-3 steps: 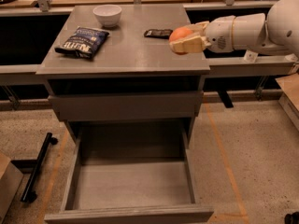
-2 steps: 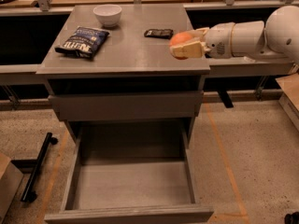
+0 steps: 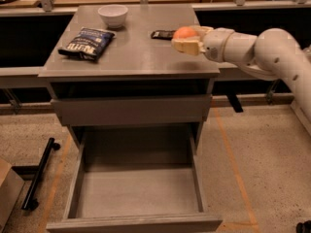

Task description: Pick orange from middle drawer and place on counter

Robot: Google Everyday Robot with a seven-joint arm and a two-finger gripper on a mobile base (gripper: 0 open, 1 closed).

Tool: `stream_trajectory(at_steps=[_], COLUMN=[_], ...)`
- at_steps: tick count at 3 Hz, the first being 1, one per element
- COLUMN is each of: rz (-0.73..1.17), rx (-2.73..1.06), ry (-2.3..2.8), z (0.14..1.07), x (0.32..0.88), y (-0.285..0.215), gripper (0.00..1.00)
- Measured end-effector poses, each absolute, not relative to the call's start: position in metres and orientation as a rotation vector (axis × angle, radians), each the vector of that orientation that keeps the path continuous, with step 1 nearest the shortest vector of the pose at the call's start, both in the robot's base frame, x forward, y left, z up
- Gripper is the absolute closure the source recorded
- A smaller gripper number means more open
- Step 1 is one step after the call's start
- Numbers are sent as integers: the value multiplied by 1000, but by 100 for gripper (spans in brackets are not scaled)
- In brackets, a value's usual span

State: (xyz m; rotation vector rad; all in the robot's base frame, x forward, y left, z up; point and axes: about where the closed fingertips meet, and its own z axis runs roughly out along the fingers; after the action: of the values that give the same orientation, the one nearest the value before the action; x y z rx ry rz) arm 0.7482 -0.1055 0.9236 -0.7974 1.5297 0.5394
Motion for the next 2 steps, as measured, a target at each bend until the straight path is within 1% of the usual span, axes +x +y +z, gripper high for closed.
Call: stream_trajectory(at_steps=[1,2], rz=[505,520], rx=[-735,-710], ry=[1475,1445], z=[929,930], x=[800,837], y=[-99,-81], gripper=[82,59])
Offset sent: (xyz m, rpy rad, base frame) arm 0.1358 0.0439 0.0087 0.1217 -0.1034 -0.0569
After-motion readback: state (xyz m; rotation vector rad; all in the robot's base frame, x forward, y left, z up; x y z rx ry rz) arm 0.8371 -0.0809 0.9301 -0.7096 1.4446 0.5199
